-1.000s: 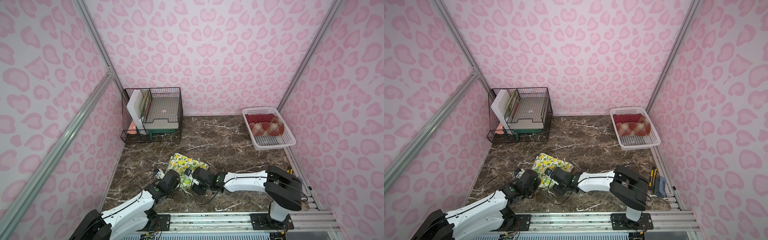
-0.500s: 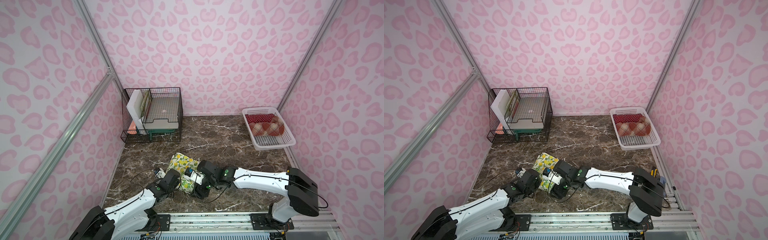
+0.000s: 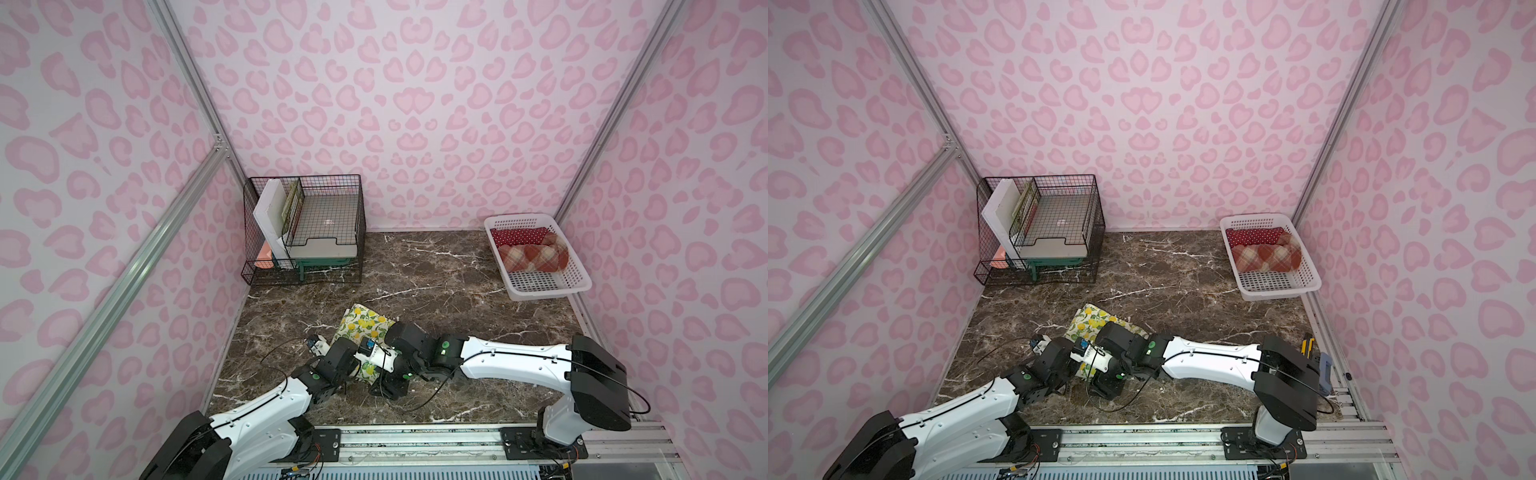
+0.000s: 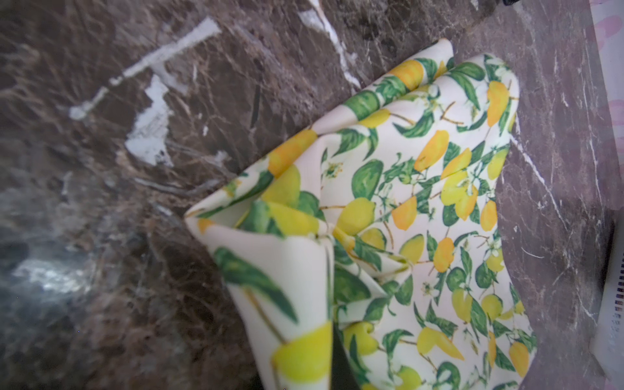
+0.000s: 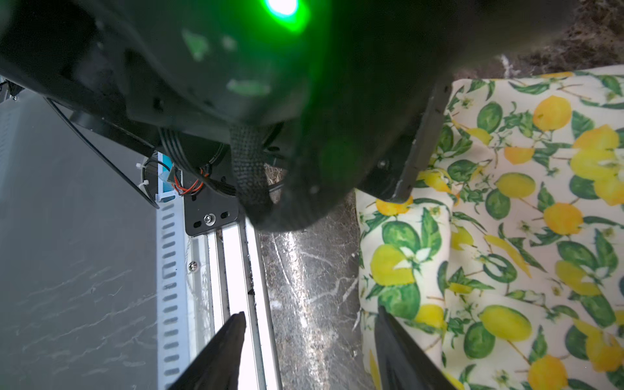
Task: Roll up the skirts
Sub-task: Roll the skirt at the center of the board.
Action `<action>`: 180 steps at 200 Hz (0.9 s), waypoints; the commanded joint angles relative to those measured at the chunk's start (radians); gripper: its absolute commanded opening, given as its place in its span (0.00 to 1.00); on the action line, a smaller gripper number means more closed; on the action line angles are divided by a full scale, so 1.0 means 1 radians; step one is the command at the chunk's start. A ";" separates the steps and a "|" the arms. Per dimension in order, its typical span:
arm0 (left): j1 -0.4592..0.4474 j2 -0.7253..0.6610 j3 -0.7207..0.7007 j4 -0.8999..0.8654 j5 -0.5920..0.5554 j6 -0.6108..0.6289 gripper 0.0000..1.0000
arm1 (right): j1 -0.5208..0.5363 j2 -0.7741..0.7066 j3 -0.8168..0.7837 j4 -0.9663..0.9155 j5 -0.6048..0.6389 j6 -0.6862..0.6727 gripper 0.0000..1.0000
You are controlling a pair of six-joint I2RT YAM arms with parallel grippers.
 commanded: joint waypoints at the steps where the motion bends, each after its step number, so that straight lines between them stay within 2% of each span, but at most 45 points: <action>1: -0.008 0.005 -0.001 -0.043 0.003 0.009 0.00 | -0.002 0.038 -0.009 0.064 0.042 -0.014 0.66; 48: -0.009 -0.034 -0.026 -0.022 -0.004 -0.003 0.00 | -0.035 0.037 -0.114 0.180 0.051 0.023 0.66; 91: -0.009 -0.028 -0.021 -0.018 -0.001 -0.001 0.00 | -0.042 0.068 -0.143 0.235 0.049 0.029 0.66; 180: -0.009 -0.008 0.000 -0.010 0.018 0.004 0.00 | -0.015 0.226 -0.118 0.163 0.227 0.018 0.72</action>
